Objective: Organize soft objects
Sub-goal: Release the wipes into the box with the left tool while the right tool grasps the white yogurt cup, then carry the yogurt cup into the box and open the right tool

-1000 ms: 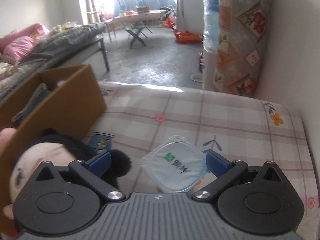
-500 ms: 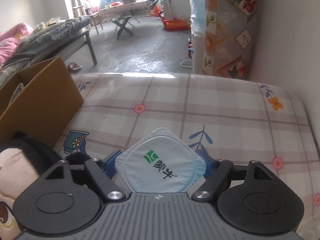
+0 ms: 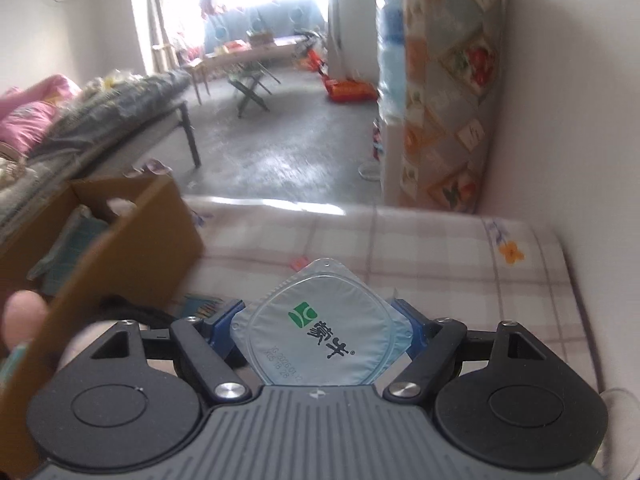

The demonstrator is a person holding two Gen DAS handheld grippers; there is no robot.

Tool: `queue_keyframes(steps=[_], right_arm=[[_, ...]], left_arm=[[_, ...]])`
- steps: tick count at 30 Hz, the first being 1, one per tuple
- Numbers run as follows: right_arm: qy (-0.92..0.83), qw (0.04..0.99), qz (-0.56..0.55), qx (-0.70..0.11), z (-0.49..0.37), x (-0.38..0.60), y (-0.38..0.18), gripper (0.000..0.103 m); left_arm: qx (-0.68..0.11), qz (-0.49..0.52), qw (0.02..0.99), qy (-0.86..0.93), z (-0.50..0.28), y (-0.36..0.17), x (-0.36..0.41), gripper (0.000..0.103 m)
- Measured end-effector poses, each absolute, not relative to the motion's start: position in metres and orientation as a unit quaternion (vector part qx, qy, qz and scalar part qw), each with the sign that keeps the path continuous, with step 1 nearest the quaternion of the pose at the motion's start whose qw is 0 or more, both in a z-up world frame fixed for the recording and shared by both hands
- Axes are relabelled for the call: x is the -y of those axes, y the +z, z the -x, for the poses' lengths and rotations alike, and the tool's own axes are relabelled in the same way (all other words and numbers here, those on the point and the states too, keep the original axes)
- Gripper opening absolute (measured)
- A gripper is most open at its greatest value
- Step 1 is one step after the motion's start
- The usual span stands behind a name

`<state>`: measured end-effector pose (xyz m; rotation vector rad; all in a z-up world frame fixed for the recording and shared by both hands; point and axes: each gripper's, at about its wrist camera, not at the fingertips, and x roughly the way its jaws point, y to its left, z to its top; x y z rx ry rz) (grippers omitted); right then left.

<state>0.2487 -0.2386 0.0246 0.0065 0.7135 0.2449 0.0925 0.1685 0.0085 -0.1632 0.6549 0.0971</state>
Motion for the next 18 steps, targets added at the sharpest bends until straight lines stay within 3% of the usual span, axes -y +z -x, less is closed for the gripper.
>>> queue_keyframes(steps=[9, 18], right_arm=[[0.267, 0.921, -0.009, -0.285, -0.216, 0.154, 0.120, 0.082], [0.338, 0.882, 0.026, -0.327, -0.274, 0.037, 0.104, 0.082]], left_arm=[[-0.296, 0.126, 0.945, 0.062, -0.071, 0.007, -0.194, 0.099], [-0.284, 0.147, 0.944, 0.076, -0.060, 0.005, -0.217, 0.099]])
